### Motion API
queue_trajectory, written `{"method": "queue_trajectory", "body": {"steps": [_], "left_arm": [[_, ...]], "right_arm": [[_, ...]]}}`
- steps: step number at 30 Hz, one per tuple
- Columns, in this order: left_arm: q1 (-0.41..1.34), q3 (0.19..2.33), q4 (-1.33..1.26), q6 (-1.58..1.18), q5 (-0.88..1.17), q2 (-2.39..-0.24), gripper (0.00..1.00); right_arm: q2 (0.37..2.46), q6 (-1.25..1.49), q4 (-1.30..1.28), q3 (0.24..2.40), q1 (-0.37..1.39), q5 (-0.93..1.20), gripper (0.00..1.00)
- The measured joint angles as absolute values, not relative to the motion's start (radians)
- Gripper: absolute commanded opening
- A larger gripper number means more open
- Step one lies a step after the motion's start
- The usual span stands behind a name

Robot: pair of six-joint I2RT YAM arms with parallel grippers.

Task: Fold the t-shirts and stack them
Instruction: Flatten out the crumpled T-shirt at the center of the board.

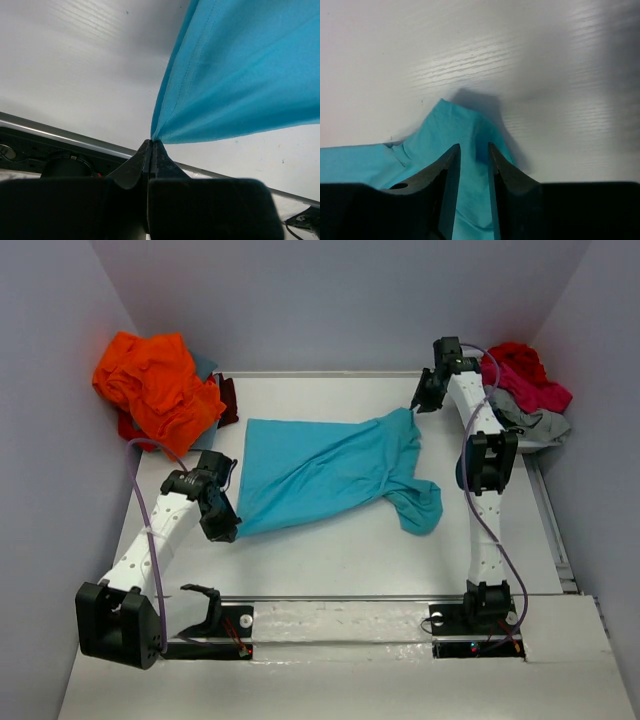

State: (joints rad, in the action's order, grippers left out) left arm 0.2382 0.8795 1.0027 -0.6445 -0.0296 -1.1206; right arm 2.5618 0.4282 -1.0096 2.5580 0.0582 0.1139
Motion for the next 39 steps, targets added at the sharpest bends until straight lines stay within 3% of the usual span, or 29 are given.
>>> {"method": "queue_trajectory", "body": {"steps": [2, 5, 13, 16, 17, 19, 28, 39], "left_arm": [[0.238, 0.879, 1.007, -0.645, -0.03, -1.121, 0.06], [0.238, 0.879, 1.008, -0.645, -0.03, -1.121, 0.06], [0.238, 0.879, 0.991, -0.645, -0.025, -1.124, 0.09], [0.238, 0.879, 0.97, -0.642, -0.023, -1.13, 0.32], [0.238, 0.879, 0.963, -0.642, -0.023, -1.135, 0.49], [0.238, 0.88, 0.952, -0.637, -0.022, -1.147, 0.6], [0.238, 0.965, 0.907, -0.615, -0.05, -1.204, 0.64], [0.24, 1.444, 0.737, -0.506, -0.088, -1.791, 0.64]], "right_arm": [[2.571, 0.419, -1.011, 2.558, 0.058, 0.11, 0.72], [2.572, 0.409, -1.014, 2.557, 0.058, 0.096, 0.86], [2.511, 0.412, -1.044, 2.474, 0.058, 0.065, 0.81], [2.362, 0.423, -1.037, 2.251, 0.058, 0.084, 0.81], [2.313, 0.427, -1.031, 2.172, 0.058, 0.088, 0.81], [2.21, 0.435, -1.051, 2.054, 0.058, 0.097, 0.81], [1.944, 0.438, -1.034, 1.806, 0.059, 0.142, 0.76], [1.889, 0.438, -1.024, 1.567, 0.107, 0.157, 0.68]]}}
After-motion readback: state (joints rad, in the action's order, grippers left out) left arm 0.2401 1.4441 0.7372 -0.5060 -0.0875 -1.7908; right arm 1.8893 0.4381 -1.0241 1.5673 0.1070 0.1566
